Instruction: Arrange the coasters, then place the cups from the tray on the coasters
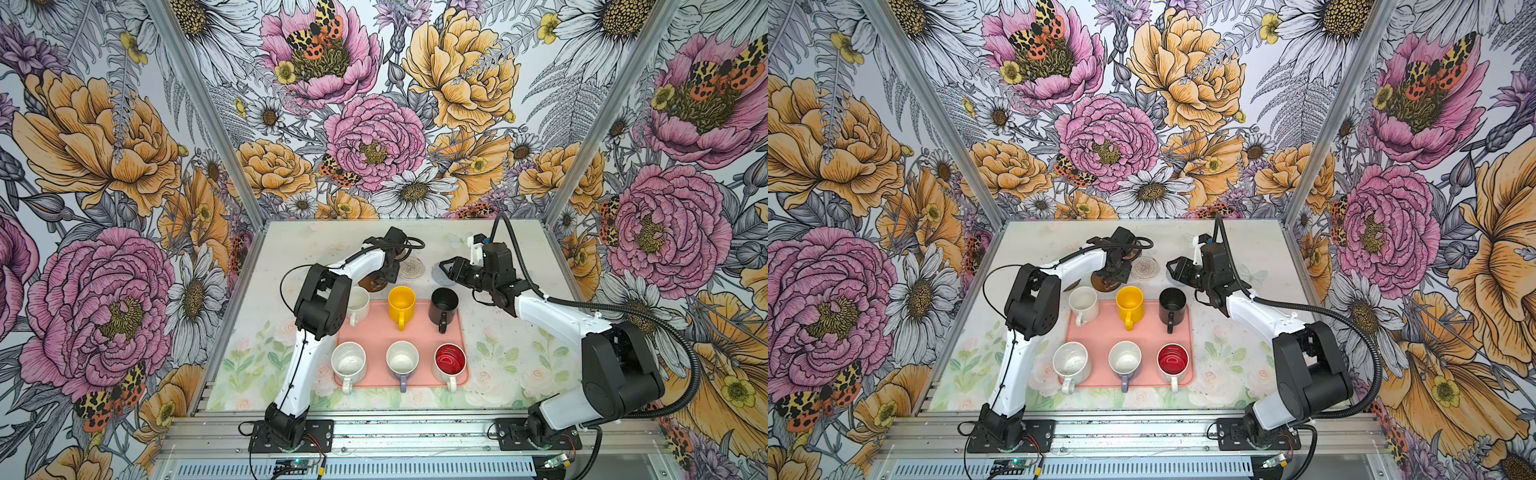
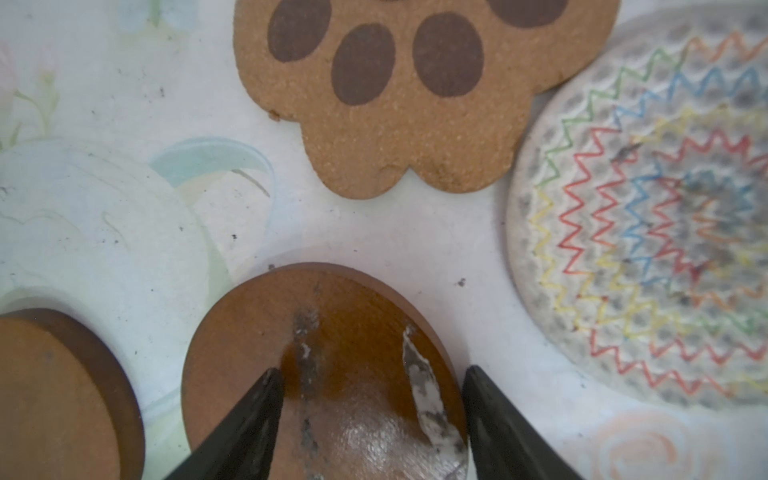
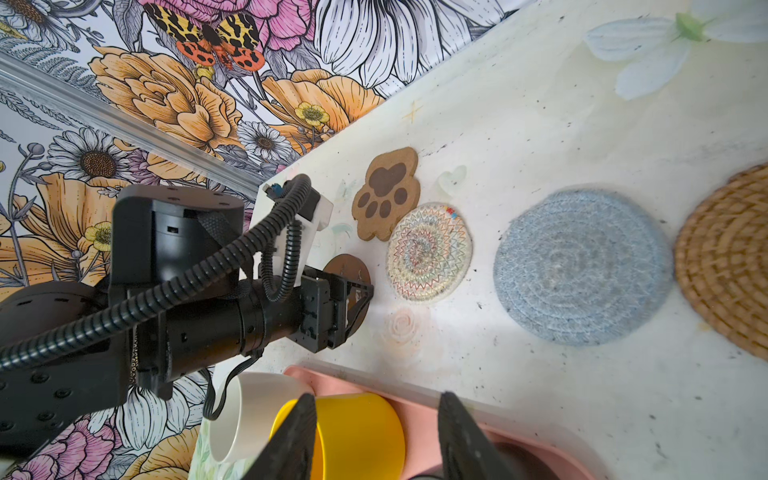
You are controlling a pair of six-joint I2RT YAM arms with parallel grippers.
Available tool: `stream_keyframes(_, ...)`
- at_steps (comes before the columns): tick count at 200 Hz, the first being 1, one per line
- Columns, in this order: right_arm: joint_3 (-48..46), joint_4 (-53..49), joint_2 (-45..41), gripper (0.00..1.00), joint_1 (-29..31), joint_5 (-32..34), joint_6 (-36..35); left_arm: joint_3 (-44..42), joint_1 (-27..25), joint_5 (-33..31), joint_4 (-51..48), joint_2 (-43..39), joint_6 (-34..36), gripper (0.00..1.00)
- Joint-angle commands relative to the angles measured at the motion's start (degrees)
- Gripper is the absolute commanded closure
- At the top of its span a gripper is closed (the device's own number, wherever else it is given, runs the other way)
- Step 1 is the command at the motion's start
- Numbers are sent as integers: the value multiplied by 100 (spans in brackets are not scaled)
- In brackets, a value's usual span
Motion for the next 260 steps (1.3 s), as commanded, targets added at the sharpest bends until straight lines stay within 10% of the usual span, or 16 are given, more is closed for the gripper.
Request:
stream_keyframes(1,121,156,33,50,37,-40,72,-271,133,-97,-178,-50,-97,32)
stream_keyframes(260,225,142,120,50,63,-111,106,-976,735,-181,103,-470,-54,33)
